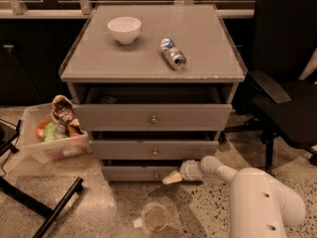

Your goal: Open bottom drawer

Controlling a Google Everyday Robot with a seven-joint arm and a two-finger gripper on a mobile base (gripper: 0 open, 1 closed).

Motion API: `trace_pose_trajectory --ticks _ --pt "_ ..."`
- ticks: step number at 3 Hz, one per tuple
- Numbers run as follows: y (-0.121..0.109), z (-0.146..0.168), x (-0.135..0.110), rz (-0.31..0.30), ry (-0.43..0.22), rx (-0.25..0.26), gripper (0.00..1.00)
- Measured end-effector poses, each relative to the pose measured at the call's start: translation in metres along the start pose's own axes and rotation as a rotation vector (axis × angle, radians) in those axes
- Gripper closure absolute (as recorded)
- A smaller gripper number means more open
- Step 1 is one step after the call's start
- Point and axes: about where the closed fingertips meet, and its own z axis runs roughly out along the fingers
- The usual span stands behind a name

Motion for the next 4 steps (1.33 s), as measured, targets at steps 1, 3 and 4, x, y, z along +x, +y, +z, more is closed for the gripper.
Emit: trace_pose_trajectory --ticks 1,3,4 --pt "-0.007 0.013 0.016 0.008 0.031 0.005 0.0" --pt "-0.01 0.008 0.036 0.048 0.058 0.024 0.19" --pt "-0.009 0.0 0.043 0.055 0.078 0.021 0.42"
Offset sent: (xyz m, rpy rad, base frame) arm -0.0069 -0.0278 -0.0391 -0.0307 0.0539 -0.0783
